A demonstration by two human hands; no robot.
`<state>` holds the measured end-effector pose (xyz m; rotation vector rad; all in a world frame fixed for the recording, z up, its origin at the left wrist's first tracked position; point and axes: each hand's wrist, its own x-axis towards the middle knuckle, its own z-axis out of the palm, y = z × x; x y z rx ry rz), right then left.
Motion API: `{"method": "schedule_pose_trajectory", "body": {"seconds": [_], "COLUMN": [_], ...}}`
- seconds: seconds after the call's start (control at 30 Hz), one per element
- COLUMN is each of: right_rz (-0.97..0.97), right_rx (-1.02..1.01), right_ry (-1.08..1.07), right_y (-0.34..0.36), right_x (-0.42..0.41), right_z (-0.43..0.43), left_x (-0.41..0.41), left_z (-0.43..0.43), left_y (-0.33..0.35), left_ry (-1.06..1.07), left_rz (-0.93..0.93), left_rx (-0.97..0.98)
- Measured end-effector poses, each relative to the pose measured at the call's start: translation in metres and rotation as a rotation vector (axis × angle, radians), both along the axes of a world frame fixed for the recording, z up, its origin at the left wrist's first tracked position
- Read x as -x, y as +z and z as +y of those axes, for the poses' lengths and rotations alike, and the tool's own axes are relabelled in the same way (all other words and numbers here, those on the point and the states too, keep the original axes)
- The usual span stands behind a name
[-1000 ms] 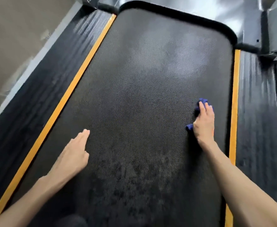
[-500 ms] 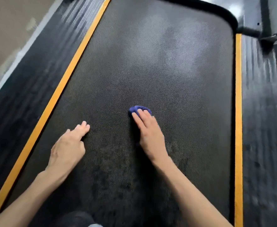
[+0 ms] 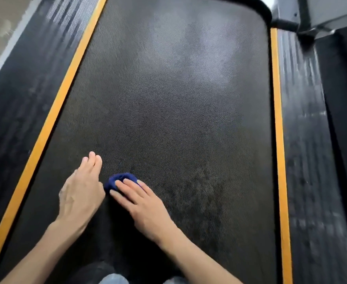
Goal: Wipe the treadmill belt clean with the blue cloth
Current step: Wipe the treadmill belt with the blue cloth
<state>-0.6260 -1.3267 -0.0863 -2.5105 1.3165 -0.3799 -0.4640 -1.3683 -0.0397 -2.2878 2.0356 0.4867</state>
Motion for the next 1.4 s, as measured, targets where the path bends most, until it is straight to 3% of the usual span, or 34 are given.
{"method": "schedule_pose_trajectory", "body": {"seconds": [0.07,0.23,0.37,0.43,0.57,0.63,0.73,0.93,1.07,1.13,1.27,1.33,1.4], "right_rz": [-0.012,-0.036,-0.125,-0.142,-0.064,-0.025,-0.036,-0.010,-0.076,-0.117,-0.074,0.051,0.083], "right_rx": [0.015,0.086,0.080,0.115,-0.039,-0.036,-0.003,0.052,0.075,0.095,-0.015,-0.040,0.006], "right_ry": [-0.082,-0.791,-1.117,-1.015,-0.224,-0.045,-0.058,-0.761,-1.046,-0.862,-0.215,0.034,0.073], "right_y": [-0.001,0.001,0.006,0.009,0.011,0.004,-0.003,0.000,0.004,0.004,0.007,0.008,0.005], "right_x": [0.038,0.190,0.188,0.134,0.007,-0.010,0.029,0.185,0.165,0.106,-0.007,-0.017,0.013], "right_z": [-0.010,-0.061,-0.081,-0.074,-0.020,-0.002,-0.020,-0.076,-0.093,-0.083,-0.019,0.004,-0.004], "left_x": [-0.002,0.000,0.002,0.005,0.001,-0.004,-0.005,0.002,-0.002,0.000,-0.002,-0.003,-0.003], "left_z": [0.005,0.005,0.003,0.001,0.000,0.001,-0.001,0.000,0.001,0.000,0.002,0.001,0.000], "left_y": [-0.005,0.005,0.004,0.001,-0.005,-0.003,0.005,0.005,-0.005,-0.006,-0.001,0.003,0.007], "left_ry": [-0.021,0.053,0.057,0.050,0.018,-0.002,0.085,0.096,0.065,0.086,0.082,0.095,0.142], "left_rz": [0.022,0.070,0.077,0.059,0.024,0.043,0.098,0.103,0.107,0.104,0.105,0.132,0.157], "left_rx": [0.024,0.045,0.015,0.004,-0.031,-0.022,-0.017,-0.016,0.018,0.000,-0.010,-0.029,-0.027]}}
